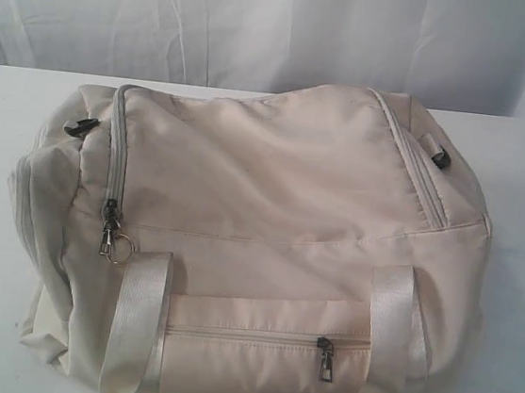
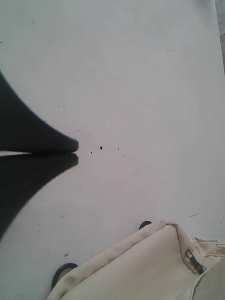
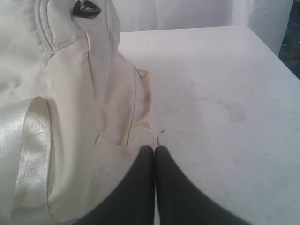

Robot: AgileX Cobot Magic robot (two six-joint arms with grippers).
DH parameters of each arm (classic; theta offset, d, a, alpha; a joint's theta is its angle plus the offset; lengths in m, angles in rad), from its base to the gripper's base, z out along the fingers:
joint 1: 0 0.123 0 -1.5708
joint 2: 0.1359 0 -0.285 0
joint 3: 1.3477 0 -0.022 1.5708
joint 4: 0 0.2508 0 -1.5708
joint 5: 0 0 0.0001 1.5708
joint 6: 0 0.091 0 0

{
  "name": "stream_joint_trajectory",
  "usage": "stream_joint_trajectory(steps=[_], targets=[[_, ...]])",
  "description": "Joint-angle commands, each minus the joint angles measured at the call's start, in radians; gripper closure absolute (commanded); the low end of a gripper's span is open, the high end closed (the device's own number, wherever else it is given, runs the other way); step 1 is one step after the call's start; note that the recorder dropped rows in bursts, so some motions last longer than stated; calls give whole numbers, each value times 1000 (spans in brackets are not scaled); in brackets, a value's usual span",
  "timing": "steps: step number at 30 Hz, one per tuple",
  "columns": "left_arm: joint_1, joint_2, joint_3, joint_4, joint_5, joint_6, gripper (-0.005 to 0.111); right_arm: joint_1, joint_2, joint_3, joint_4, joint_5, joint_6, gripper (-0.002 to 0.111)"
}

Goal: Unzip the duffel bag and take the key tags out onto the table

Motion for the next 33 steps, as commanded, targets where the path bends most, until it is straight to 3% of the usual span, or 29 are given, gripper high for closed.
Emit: stream_joint_trajectory(steps=[1, 8, 10, 15, 19, 33], targets=[[2, -5, 6, -3, -3, -1, 107, 4, -6, 3, -4, -6, 0, 108], [2, -5, 6, -11, -5, -7, 107, 4, -6, 3, -26, -17, 0, 108], [2, -5, 6, -121, -19, -29, 107, 4, -6, 3, -26, -24, 0, 108], [2, -5, 6, -177, -186, -41, 107, 4, -6, 3, -60, -23, 0, 108], [2, -5, 6, -221, -225, -182, 107, 4, -6, 3, -80, -31, -7, 108], [2, -5, 6, -219, -407, -224, 107, 4, -6, 3, -31, -707, 167, 108]])
